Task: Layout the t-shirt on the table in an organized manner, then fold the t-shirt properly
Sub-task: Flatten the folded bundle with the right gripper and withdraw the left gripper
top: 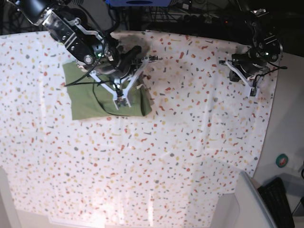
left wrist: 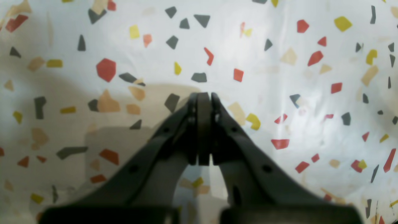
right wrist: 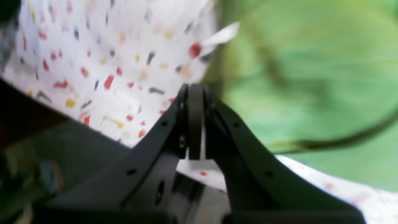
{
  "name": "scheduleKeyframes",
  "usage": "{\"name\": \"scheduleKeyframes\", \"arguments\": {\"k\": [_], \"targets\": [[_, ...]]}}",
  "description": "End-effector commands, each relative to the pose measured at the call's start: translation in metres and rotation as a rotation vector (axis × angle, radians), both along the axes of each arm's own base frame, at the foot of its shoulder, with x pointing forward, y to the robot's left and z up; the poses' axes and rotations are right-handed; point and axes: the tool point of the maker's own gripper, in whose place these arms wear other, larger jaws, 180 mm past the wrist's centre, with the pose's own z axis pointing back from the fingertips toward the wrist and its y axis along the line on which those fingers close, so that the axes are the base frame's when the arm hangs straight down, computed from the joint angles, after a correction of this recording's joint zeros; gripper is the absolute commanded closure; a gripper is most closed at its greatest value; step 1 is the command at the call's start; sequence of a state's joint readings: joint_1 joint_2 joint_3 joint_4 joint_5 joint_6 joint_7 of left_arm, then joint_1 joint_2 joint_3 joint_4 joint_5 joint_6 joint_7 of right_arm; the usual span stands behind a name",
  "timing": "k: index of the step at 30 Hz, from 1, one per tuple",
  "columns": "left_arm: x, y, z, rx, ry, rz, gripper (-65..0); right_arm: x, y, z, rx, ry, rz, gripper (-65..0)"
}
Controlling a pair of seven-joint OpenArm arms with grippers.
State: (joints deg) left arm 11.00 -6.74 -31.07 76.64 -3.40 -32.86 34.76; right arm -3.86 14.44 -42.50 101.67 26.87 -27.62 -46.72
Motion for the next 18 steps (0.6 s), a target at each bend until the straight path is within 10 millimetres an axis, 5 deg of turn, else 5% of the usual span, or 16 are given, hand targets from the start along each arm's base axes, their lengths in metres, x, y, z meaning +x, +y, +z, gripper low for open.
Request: {"name": "scheduleKeyframes", "arguments": {"k": [1, 8, 11, 12, 18], "targets": [[0.005, 0.007, 0.007, 0.013, -0.026, 0.004, 0.0, 0.006, 0.008, 0.011, 0.028, -0.031, -0.002, 0.0], [0.006, 0.009, 0.008, 0.016, -0.028, 0.006, 0.0, -0.001, 0.020, -0.002, -0.139, -0.088, 0.076, -2.9], [0.006, 0.009, 0.008, 0.016, -0.028, 0.006, 0.0, -0.009, 0.025, -0.003, -0.201, -0.164, 0.140, -28.2], [0.006, 0.009, 0.008, 0.016, -0.028, 0.006, 0.0, -0.008, 0.025, -0.002, -0.212, -0.183, 0.149, -31.8], [0.005, 0.009, 0.008, 0.015, -0.027, 0.006, 0.0, -0.002, 0.010, -0.014, -0.272, -0.180, 0.127, -26.4]]}}
